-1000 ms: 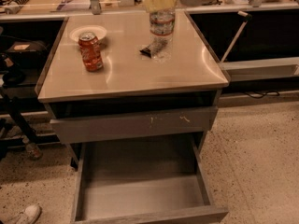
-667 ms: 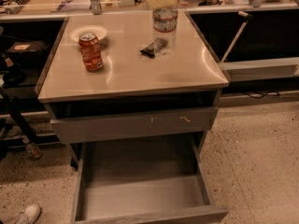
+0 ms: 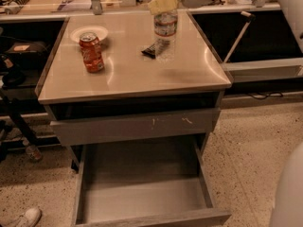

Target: Pick water bottle from middle drawer and place on counter

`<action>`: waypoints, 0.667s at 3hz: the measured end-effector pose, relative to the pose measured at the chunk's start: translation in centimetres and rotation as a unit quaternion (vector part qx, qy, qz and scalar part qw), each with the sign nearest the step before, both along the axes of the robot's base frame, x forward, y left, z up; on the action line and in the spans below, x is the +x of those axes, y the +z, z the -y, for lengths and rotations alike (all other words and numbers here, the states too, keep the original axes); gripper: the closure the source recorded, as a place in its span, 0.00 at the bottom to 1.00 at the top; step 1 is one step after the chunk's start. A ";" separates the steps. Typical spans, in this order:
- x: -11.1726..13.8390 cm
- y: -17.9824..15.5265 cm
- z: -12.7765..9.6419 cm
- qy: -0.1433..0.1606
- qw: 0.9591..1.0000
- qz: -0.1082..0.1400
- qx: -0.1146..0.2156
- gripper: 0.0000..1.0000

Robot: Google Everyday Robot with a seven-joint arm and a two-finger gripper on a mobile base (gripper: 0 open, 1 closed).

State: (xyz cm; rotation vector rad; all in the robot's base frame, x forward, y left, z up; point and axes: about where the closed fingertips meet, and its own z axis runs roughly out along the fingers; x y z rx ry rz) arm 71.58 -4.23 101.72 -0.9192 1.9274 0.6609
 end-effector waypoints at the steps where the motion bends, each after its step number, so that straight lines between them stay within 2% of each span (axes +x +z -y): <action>1: 1.2 -1.5 -0.1 0.002 1.000 -0.011 -0.002 1.00; 2: 2.1 -3.6 -0.3 0.010 0.999 -0.031 0.000 1.00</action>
Offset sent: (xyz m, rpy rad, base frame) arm 0.0348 -0.0009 -0.0561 0.0041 0.1032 0.0291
